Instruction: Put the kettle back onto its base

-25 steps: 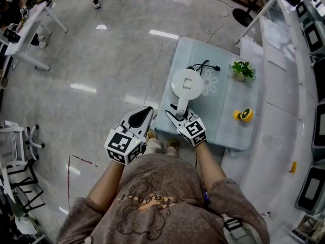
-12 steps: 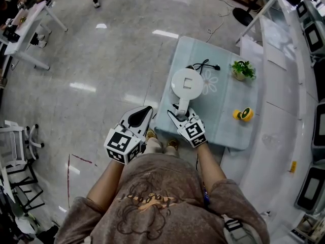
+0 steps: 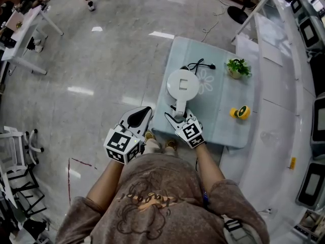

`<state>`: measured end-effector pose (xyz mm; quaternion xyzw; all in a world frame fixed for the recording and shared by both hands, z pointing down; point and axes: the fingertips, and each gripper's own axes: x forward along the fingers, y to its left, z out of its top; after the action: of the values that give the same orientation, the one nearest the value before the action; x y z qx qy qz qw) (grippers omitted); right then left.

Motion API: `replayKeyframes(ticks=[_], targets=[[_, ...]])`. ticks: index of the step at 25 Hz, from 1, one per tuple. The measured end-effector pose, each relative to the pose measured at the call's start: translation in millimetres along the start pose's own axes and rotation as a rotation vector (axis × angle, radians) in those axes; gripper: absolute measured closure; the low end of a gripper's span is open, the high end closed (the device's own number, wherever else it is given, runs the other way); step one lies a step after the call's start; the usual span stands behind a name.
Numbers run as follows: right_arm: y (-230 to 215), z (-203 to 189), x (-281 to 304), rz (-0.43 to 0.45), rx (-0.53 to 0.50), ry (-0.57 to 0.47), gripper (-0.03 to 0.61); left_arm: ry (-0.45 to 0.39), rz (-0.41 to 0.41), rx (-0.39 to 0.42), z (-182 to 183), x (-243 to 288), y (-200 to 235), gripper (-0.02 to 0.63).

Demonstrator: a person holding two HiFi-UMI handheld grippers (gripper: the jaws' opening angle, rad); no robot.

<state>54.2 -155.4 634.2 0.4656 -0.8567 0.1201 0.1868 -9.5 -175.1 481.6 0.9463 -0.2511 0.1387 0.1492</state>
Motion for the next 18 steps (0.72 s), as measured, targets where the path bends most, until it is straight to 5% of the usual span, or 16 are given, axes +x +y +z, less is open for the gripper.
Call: replayKeyframes(ticks=[7, 18], targets=[[-9.6, -2.8, -9.7, 0.016, 0.114, -0.085, 0.433, 0.008, 0.004, 0.001, -3.2, 0.8, 1.8, 0.597], [-24.9, 4.8, -51.3, -0.041, 0.09, -0.052, 0.376, 0.026, -0.012, -0.003, -5.3, 9.8, -3.6, 0.598]])
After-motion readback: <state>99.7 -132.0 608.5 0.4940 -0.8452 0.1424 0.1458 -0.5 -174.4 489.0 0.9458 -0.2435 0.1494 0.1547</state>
